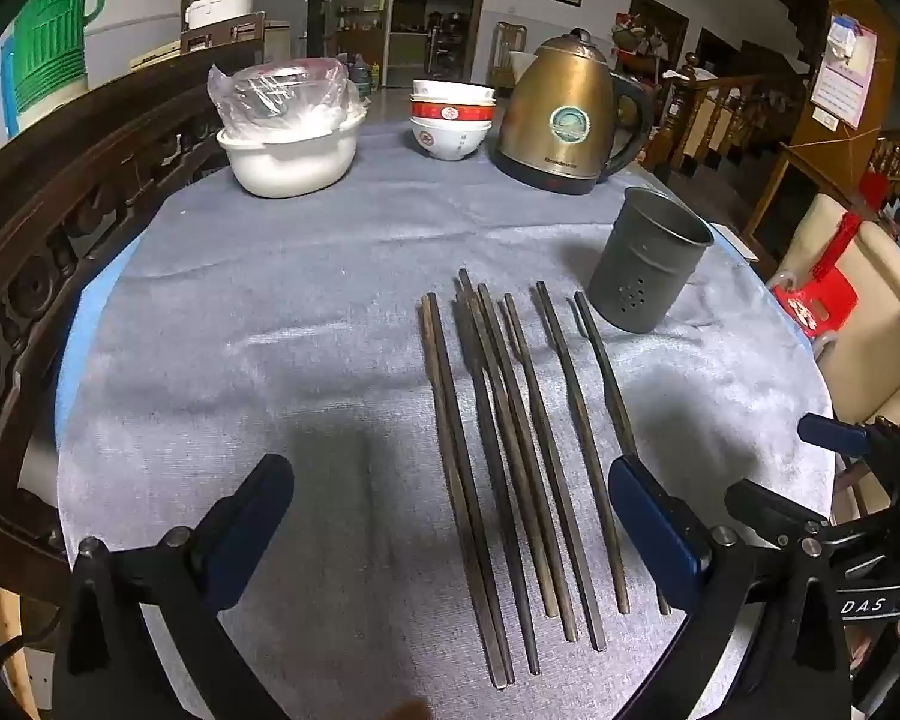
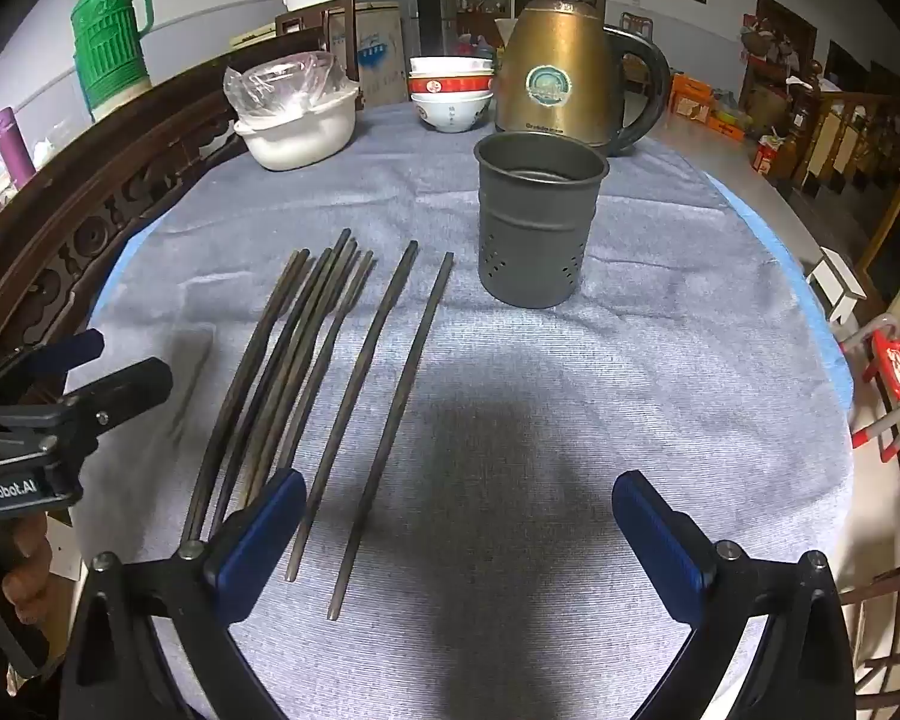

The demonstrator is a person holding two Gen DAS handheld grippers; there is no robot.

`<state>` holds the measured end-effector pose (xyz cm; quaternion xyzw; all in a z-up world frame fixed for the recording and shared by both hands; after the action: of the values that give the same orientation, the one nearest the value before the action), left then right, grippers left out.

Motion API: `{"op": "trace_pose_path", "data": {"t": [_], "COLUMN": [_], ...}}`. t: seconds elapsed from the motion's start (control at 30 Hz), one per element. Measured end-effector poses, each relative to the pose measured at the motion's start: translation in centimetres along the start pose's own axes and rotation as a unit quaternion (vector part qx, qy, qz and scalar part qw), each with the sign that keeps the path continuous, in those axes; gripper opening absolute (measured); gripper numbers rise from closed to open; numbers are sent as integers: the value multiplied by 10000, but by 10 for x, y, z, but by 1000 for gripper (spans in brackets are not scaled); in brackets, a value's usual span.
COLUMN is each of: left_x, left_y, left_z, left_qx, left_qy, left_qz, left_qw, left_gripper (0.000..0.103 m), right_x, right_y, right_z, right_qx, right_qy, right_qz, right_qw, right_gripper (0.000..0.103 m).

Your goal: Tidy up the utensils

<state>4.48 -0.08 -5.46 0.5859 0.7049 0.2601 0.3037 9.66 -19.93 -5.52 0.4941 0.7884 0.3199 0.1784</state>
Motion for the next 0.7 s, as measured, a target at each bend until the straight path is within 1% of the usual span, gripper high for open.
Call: {"op": "trace_pose_path", "data": {"t": [0.1,0.13,0.2,0.33,0.4,0.7], "left_x": [2,-1,3,7,8,10], "left_y": [0,0,-1,-6,-6,-7], "left_z": [-1,-3,0,0,0,1], "left_qx": [34,-36,49,43,59,160], "left_qy": [-49,3,-51,-19,-23,-41], "left_qz": [-90,19,-50,-42,-49,-124], "left_qw": [9999,10000,10000,10000,10000,9998], "left_gripper": [103,103,103,103,103,103], "right_x": [0,0,0,-1,13,13], "right_y": [0,0,0,0,-1,2], "right_z": [1,2,2,2,3,5], "right_qx": [16,25,23,13,33,54], "right_qy": [23,34,28,30,66,123], "right_qz": [8,10,3,4,6,-2], "right_qw": [10000,10000,10000,10000,10000,9999], "right_gripper": [103,103,103,103,103,103]}}
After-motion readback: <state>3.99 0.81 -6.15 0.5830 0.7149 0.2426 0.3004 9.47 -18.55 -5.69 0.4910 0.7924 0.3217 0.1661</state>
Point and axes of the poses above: each gripper's, at about its wrist camera, not at the fingertips, and z roughly the way its jaws point, x to its left, y to its top, the point moved 7 cm from there along z, roughly the way its jaws point, and after that the axes turned 8 degrees about -x, right-handed, at the moved point
